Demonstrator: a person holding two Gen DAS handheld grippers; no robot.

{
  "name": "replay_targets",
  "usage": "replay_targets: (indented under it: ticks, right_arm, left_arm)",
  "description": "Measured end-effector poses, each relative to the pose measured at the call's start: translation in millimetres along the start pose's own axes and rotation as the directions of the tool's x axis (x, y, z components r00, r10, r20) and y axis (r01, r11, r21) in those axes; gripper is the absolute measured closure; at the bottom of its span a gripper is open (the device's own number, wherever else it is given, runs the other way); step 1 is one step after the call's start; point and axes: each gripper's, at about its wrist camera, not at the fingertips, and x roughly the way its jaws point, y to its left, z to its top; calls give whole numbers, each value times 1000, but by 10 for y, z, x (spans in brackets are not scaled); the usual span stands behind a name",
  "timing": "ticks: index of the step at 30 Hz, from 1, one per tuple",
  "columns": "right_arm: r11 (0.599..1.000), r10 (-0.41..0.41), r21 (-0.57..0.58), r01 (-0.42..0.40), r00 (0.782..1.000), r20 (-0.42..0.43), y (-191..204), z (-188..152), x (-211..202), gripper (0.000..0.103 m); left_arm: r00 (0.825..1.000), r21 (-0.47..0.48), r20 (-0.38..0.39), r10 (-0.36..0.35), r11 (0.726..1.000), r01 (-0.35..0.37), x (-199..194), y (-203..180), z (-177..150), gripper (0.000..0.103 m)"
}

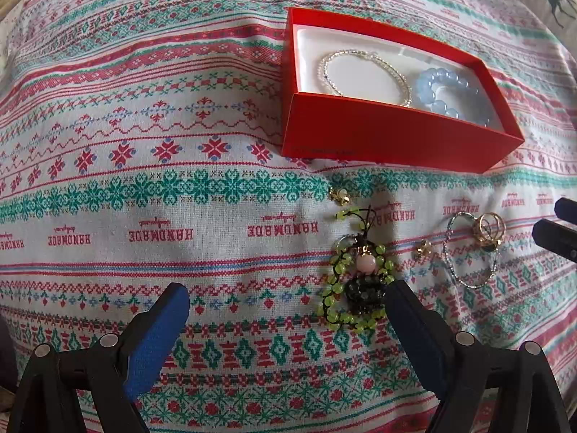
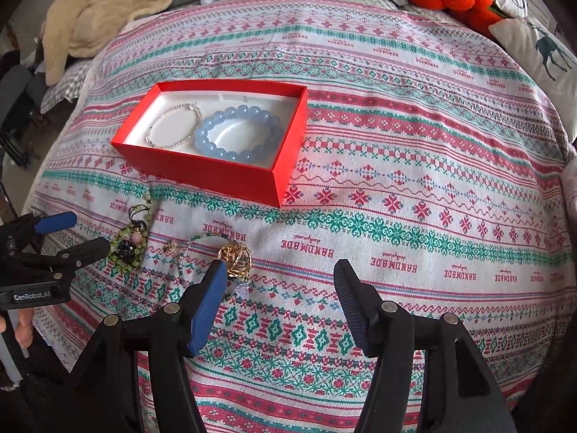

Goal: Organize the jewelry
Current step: 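Grasp the green-bead bracelet with the left gripper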

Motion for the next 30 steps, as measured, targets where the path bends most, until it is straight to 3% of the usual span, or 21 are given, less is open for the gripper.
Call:
replay_targets:
  ticks: [3, 5, 9, 11, 18, 25, 30]
  right_arm:
    - [1000, 6, 18, -5, 1000, -18, -36, 3, 38, 39]
    - [1000, 10, 27, -10, 1000, -23, -44, 13, 51, 39]
    - [999, 16, 31, -15, 999, -30, -29, 30, 74, 39]
    - [999, 20, 30, -19, 999, -36, -14, 32, 90, 39]
    - [998, 45, 43, -43, 997, -59, -4, 10, 159, 39]
    - [990, 117, 93, -107, 987, -112, 23, -32, 320, 40]
    - [993, 106, 73, -98, 986, -129, 159, -60, 432, 61]
  left_arm:
    - [999, -37, -6, -51, 998, 50, -1, 70, 2, 22]
    - [996, -52, -17, -85, 995, 84, 2, 95, -2, 38]
    - [991, -44, -42, -126, 991, 124, 48, 31, 10, 58]
    - [991, -24, -55, -121, 993, 120, 91, -29, 15, 70]
    - [995, 23, -84, -49, 998, 51, 241, -153, 30, 94]
    - [996, 19, -72, -60, 998, 61, 206, -134, 39, 102]
    - [996, 21, -58, -71, 997, 72, 105, -21, 30, 102]
